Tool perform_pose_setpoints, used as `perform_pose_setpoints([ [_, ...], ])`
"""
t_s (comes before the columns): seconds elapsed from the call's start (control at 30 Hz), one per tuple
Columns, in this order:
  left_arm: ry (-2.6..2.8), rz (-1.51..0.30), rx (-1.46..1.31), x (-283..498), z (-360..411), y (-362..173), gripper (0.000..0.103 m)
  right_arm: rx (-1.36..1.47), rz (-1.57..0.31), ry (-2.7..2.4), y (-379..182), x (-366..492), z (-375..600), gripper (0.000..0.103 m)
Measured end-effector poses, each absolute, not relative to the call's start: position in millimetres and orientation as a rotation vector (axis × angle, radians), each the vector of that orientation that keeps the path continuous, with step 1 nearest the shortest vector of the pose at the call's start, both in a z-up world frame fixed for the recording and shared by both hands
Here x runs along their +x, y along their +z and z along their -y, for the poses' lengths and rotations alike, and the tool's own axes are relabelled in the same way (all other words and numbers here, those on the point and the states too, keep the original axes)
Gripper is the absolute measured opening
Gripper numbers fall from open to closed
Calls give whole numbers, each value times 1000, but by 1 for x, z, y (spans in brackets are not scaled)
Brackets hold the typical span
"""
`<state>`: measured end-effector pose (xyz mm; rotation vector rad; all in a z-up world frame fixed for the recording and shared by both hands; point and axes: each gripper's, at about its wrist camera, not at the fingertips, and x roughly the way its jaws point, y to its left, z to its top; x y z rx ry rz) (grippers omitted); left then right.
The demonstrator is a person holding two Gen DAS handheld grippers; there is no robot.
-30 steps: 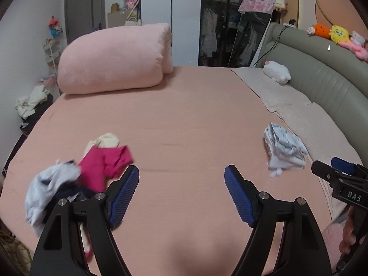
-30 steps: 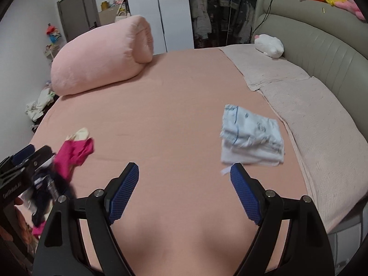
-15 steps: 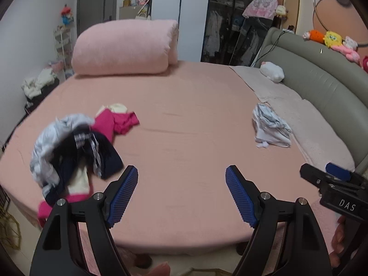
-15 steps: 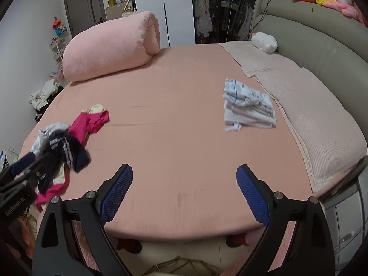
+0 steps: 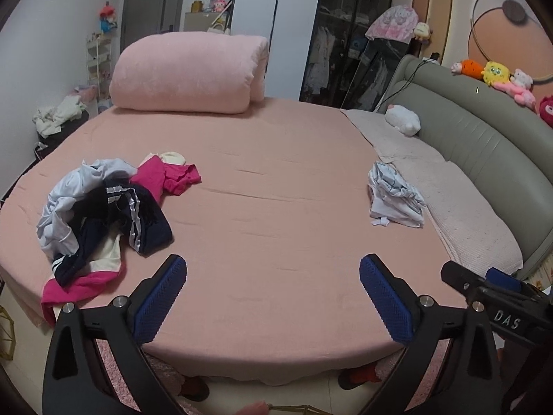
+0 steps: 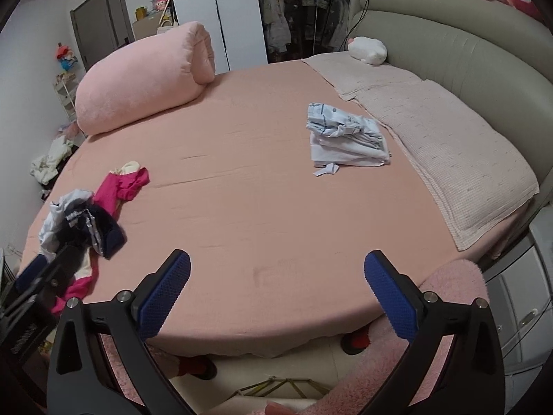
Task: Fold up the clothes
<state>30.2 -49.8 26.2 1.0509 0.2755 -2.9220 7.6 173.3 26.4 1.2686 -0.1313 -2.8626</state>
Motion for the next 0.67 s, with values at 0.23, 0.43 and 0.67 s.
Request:
perform_pose_setpoints([
  [0.23,-2908,-281,1088,28,45,20,102,1284,79,-2856,23,10,-165,102],
  [0.43,-2888,-272,1103,27,46,16,102,1294,67,-2842,21,10,-157,102],
  [0.67,-2897,-283,1107,27,48,15,102,1300,41,-2836,19,13,-146,102],
])
